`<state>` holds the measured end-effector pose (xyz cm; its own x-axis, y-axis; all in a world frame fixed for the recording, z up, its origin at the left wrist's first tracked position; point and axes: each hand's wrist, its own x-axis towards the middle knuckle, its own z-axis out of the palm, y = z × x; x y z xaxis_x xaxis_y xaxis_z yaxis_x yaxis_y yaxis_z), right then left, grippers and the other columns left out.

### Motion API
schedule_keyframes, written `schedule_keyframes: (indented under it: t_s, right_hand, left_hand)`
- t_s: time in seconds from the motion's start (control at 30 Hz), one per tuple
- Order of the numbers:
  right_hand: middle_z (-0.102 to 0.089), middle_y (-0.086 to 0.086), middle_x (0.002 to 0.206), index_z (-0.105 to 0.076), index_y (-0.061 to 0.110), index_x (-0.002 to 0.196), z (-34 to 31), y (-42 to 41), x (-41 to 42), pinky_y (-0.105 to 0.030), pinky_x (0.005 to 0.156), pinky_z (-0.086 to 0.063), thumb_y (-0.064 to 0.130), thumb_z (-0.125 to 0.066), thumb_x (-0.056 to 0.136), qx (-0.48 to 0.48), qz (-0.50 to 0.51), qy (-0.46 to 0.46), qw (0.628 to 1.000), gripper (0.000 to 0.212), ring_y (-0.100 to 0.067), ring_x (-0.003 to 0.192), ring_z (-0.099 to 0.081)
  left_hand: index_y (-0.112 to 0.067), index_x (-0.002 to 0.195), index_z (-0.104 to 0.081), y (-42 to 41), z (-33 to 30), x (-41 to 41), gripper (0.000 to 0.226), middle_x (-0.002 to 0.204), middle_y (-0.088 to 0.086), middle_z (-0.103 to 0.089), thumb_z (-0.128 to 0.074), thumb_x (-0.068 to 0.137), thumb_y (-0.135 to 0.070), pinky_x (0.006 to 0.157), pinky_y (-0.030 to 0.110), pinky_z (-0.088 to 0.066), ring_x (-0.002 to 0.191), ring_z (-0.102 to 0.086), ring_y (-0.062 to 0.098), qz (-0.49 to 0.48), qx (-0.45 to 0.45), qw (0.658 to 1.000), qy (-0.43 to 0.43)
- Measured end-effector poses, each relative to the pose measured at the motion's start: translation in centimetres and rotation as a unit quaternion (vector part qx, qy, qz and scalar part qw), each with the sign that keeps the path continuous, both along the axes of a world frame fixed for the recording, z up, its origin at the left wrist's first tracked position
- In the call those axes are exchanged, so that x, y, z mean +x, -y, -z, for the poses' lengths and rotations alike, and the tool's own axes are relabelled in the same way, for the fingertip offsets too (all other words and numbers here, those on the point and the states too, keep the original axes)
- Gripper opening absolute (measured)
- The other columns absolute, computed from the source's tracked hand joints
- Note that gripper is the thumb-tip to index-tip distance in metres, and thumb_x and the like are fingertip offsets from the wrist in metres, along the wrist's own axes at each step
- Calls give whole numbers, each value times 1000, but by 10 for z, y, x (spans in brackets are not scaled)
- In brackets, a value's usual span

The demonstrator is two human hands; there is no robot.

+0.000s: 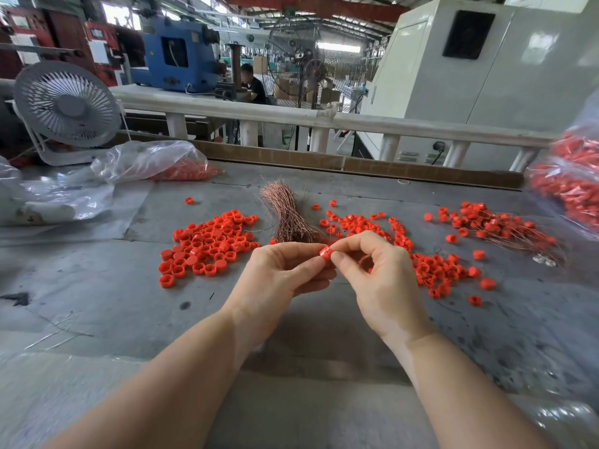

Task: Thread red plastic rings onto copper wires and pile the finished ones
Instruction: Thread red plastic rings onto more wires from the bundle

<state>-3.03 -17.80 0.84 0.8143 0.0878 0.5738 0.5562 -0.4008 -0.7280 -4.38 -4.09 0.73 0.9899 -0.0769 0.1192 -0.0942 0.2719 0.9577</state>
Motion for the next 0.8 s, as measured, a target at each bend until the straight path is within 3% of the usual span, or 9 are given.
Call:
schedule_keyframes:
  t_s: [0.33, 0.5, 0.6, 0.8]
  right_hand:
    - [-67, 3, 79, -65, 22, 79, -1, -1, -3, -9, 69, -44, 3, -64, 84, -1, -12, -13, 1000, 20, -3, 74, -59]
    - [-65, 4, 76, -64, 27, 78, -2, -3, -6, -11, 64, -43, 3, -71, 78, 1, -28, -13, 1000, 26, -2, 67, -55]
    - [-61, 7, 74, -66, 21, 80, -1, -4, -7, -13, 64, -43, 8, -78, 72, -32, -1, 5, 999, 20, -5, 69, -53]
    - [-57, 7, 75, -68, 10, 80, 0, -6, -6, -24, 66, -47, 13, -79, 72, -92, 35, 68, 993, 14, -7, 69, -51]
  left_hand:
    - [-8, 84, -71, 1, 2, -1, 11, 72, 8, -70, -64, 80, -1, 66, 19, -55, 67, -64, 12, -60, 50, 996, 40]
    - [-13, 81, -74, 0, 3, 0, 14, 75, 9, -71, -69, 69, -19, 65, 18, -53, 68, -62, 10, -67, 38, 996, 35]
    - [-14, 78, -76, 0, 4, 0, 20, 79, 13, -73, -69, 63, -26, 69, 23, -54, 71, -63, 13, -60, 30, 998, 21]
    - [-16, 74, -77, 0, 4, 0, 19, 73, 4, -71, -68, 61, -27, 60, 16, -51, 64, -60, 6, -32, 12, 999, -16]
